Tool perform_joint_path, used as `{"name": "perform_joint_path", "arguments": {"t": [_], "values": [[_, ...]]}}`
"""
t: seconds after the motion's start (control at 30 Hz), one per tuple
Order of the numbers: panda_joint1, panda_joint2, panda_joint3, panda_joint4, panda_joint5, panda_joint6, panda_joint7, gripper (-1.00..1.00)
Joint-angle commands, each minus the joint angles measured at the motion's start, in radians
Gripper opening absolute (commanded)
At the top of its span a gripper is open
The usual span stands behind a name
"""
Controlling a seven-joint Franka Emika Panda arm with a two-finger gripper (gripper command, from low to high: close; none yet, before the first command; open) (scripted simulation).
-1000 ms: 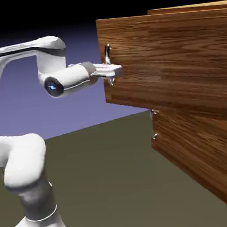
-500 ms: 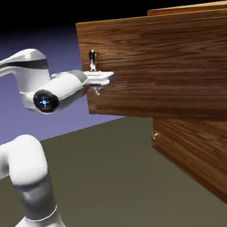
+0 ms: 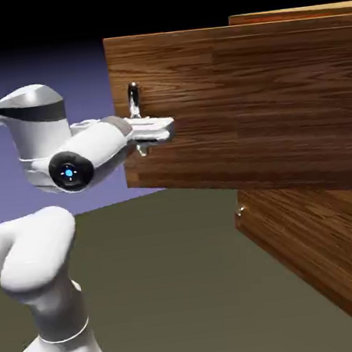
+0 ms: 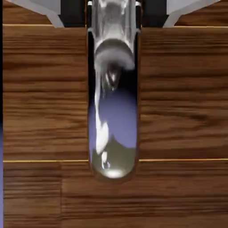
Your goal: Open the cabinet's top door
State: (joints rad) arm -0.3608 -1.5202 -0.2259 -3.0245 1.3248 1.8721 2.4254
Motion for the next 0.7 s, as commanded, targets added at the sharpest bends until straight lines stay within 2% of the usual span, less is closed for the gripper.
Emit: {"name": "perform_joint_path", "arguments": {"t": [0.0,0.33,0.67], "values": [[0.005,0.006,-0.037,0.008,-0.036,-0.014,-0.002,-1.00],[0.045,0.176,-0.400,0.170,-0.361,-0.269,-0.061,-1.00],[0.312,0.380,-0.748,0.502,-0.617,-0.552,-0.114,-1.00]]}}
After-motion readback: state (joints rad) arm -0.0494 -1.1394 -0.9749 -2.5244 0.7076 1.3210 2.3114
